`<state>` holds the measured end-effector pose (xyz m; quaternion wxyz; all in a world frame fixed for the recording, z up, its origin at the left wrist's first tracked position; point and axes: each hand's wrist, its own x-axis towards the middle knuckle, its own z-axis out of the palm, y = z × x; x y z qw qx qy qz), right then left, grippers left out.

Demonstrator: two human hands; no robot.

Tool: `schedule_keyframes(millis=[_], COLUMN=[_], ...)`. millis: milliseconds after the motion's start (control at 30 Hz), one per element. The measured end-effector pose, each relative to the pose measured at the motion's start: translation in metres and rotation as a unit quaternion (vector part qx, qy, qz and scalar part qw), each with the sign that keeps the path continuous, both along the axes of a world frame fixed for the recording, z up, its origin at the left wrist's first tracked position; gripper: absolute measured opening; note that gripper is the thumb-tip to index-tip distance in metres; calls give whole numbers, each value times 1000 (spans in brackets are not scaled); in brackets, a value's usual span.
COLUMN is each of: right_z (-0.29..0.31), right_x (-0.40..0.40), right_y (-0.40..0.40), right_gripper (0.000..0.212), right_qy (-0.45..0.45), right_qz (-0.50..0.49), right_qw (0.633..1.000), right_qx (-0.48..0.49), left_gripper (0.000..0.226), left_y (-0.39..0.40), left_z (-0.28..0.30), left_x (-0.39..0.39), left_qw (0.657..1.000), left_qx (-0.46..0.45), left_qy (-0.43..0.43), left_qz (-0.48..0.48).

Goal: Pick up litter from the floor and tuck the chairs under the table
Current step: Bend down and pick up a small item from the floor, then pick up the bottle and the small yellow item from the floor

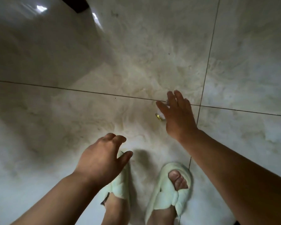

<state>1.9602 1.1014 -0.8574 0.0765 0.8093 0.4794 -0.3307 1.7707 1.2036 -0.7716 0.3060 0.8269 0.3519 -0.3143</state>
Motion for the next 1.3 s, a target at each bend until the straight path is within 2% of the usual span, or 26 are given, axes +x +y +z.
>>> schedule_keyframes(millis=[133,333,567,667,1033,1300], right_z=[-5,70,230,308,558,686], right_x=[-1,4,6,3,-32,-118], right_y=[-1,-1,19,27,39,65], right_gripper=[58,45,40,40,42,41], right_qy=[-35,-33,-1,9,52,119], right_qz=[13,-56,-173,-190,-138,-52], right_qw=[999,995,971,963,953,943], right_qx=[1,71,162,192,265,306], left_gripper=[50,49,48,48,49,49], left_y=[10,29,46,51,42,32], left_z=[-4,54,188,255,492,624], left_x=[1,15,32,34,-14,-104], left_qw=[1000,1000,997,995,977,955], left_qx=[-1,26,61,78,164,211], left_qy=[-9,-11,-47,-66,-122,-147], left_qz=[0,-6,-21,-14,58,150])
